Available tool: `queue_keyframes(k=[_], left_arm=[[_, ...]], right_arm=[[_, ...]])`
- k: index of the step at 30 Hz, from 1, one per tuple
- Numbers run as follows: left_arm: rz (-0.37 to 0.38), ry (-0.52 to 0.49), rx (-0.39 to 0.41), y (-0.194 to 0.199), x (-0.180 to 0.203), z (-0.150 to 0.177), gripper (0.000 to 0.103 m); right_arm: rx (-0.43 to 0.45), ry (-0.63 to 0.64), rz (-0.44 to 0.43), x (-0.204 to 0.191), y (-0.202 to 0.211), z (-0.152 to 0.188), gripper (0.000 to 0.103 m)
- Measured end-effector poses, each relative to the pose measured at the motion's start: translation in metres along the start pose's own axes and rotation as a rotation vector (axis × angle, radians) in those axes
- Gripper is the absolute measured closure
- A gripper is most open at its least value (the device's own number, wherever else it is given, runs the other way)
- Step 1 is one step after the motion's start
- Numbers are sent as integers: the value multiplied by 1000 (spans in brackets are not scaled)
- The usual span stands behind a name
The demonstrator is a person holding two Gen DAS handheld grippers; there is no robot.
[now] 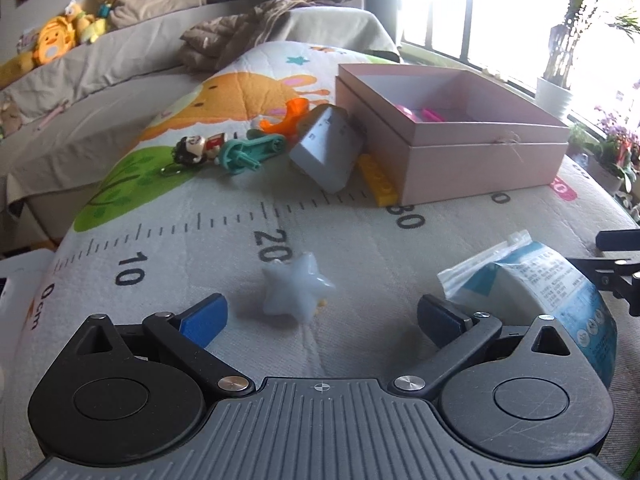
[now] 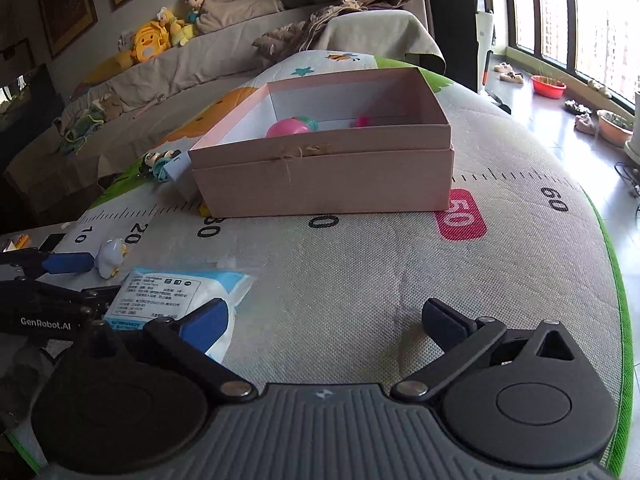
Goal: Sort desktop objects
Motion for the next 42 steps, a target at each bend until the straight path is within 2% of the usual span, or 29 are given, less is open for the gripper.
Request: queue_keyframes(k=[10,15,18,21,24,28,30,31,32,34,38,42], left_arm=[[-54,20,17,0,-20,0,0],[-41,42,23,-1,-25,2,0],[-35,50,25,-1,-26,3,0],[-33,53,27,-2,-27,3,0],[-32,55,29,-2,-27,3,0],[-27,61,31,-1,-28,3,0],[-25,66,33,-1,-28,3,0],[-24,67,34,-1,-28,3,0],[-23,69,34,-1,-29,3,0],[-22,70,35,0,-29,3,0],[-22,71,35,0,-29,3,0],[-23,65,39,1,-29,3,0]], right_arm=[[-3,38,23,-3,0,3,0],[-16,26,2,-3,3,4,0],[-83,59,-44,-4,4,-3,0],[-30,-4,-90,-3,21,-16,0],[5,19,-155,-24,36,-24,0],[-42,91,-213,-59,32,-19,0],[-82,135,-208,-72,20,-11,4],[-101,154,-202,-76,15,-7,13],[-117,171,-203,-80,11,-4,18],[-128,192,-181,-81,4,-1,39],[-72,208,-39,-67,-2,-7,43],[-53,189,-17,-56,-6,-6,43]])
Point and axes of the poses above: each gripper's, at about its wrist camera, not at the fingertips, and y roughly against the way its jaws point, x to its right, z to its underside, the point moved 6 cm from there along -y, roughly the way its jaws point, and after that the axes turned 6 degrees about y, right-handed, at the moved point
